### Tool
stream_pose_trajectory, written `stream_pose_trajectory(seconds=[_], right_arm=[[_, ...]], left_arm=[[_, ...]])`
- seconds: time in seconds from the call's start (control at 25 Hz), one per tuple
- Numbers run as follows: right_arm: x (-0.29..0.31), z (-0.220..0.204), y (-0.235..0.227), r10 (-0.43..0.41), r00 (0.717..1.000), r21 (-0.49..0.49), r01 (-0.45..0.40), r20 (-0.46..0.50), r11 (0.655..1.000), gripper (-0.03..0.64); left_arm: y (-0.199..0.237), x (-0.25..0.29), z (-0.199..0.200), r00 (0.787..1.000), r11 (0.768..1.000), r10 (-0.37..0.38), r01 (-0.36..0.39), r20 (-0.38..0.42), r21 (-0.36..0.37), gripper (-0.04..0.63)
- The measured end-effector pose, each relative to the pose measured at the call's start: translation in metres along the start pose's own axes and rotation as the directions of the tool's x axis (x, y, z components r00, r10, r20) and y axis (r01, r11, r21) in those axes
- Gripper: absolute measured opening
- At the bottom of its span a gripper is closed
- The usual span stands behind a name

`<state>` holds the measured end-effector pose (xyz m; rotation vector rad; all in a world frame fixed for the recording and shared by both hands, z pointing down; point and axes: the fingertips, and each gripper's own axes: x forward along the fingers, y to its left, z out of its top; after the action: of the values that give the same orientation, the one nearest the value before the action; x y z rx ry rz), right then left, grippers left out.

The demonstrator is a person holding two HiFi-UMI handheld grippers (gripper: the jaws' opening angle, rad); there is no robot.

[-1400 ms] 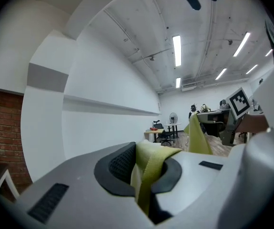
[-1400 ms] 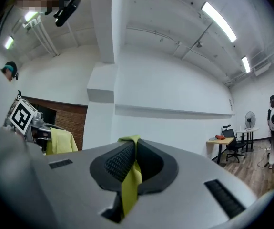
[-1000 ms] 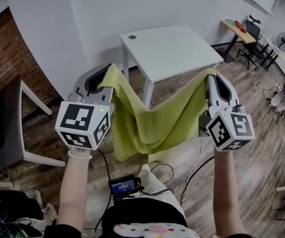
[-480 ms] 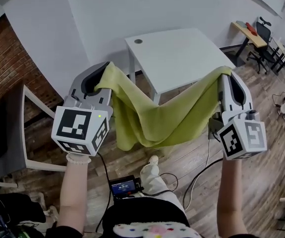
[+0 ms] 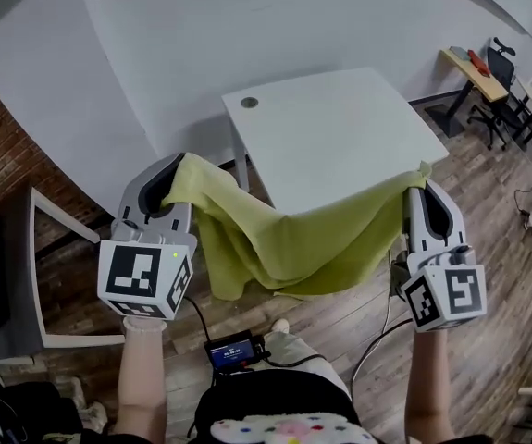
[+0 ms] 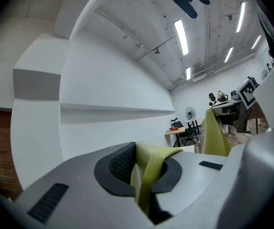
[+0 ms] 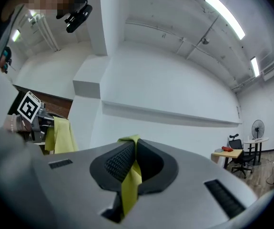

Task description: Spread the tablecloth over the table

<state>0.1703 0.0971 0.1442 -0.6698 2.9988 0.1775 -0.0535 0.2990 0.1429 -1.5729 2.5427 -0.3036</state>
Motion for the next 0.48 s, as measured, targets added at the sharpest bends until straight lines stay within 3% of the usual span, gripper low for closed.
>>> stream_pose_trajectory(seconds=[0.48], right_arm=[[0.033,-0.041,-0.041,-0.027,0.995,0.008,0.028,-0.092,1.0,0.034]], left_arm=[[0.042,0.049,-0.037,0.992,0.993,0.11,-0.112,-0.064,-0.036,0.012]])
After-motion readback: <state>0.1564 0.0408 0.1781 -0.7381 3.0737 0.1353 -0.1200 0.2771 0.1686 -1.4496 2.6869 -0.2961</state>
